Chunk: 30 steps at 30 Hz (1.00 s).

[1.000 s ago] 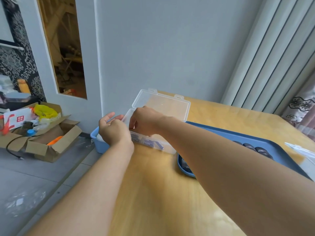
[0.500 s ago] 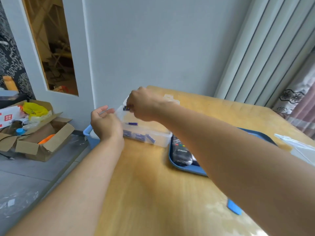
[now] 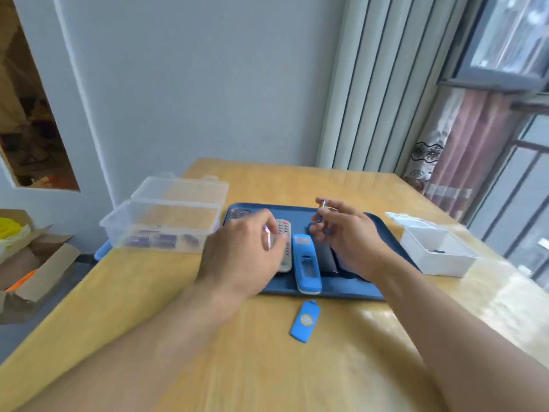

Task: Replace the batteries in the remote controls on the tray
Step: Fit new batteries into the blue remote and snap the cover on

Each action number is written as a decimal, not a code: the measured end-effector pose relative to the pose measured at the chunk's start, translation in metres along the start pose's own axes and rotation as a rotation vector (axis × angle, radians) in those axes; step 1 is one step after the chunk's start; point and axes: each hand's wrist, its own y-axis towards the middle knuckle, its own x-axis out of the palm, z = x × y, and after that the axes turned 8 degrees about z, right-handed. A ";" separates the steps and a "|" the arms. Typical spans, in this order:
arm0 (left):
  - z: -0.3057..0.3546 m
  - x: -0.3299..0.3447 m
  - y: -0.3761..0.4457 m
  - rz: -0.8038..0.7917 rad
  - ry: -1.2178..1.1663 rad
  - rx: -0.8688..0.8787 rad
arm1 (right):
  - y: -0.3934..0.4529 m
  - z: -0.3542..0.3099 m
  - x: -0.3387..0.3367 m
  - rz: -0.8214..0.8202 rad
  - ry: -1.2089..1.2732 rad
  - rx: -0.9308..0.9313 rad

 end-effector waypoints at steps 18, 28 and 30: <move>0.062 0.039 -0.007 -0.485 0.415 -0.309 | -0.013 -0.011 -0.027 -0.034 -0.049 0.075; 0.037 0.052 0.026 -0.059 -0.527 -0.341 | -0.022 -0.016 -0.022 -0.035 -0.193 -0.193; 0.031 0.060 0.024 -0.094 -0.665 -0.322 | -0.022 -0.015 -0.021 -0.045 -0.294 -0.254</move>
